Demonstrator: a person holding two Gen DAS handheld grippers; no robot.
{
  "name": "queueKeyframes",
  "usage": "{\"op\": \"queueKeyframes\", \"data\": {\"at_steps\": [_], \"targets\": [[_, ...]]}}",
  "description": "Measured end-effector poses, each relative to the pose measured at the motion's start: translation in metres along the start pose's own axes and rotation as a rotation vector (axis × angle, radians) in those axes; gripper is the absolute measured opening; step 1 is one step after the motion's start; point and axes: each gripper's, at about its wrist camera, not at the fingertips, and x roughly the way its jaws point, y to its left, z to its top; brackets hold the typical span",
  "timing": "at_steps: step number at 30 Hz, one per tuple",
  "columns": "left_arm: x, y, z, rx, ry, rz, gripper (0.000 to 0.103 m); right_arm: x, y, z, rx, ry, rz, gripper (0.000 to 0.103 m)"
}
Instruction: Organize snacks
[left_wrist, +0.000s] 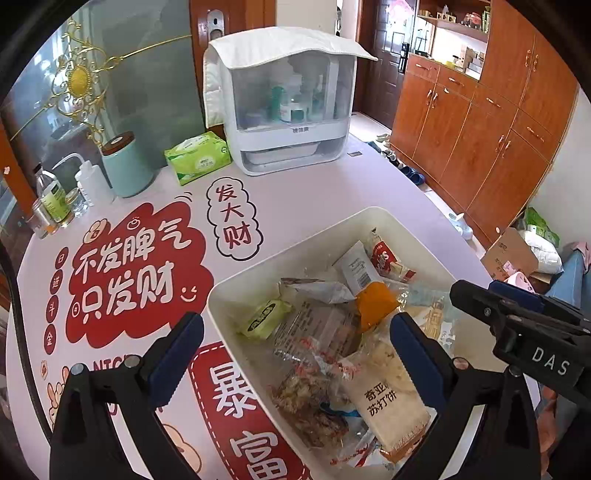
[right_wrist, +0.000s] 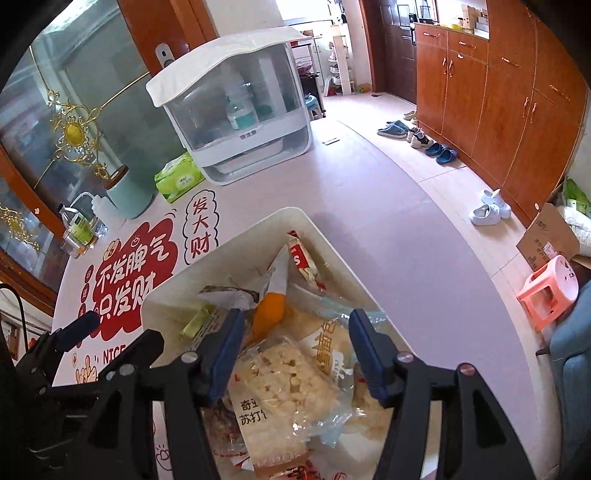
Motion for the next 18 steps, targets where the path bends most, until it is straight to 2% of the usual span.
{"op": "queueKeyframes", "data": {"at_steps": [10,18], "targets": [[-0.030,0.010,-0.033,-0.034,-0.002,0.035,0.101,-0.014,0.012,-0.024,-0.041,-0.006,0.016,0.060],[-0.079,0.036,-0.083,-0.076,-0.009,0.084,0.101,-0.033,0.037,-0.072,-0.083,0.030,0.078,0.060]]}}
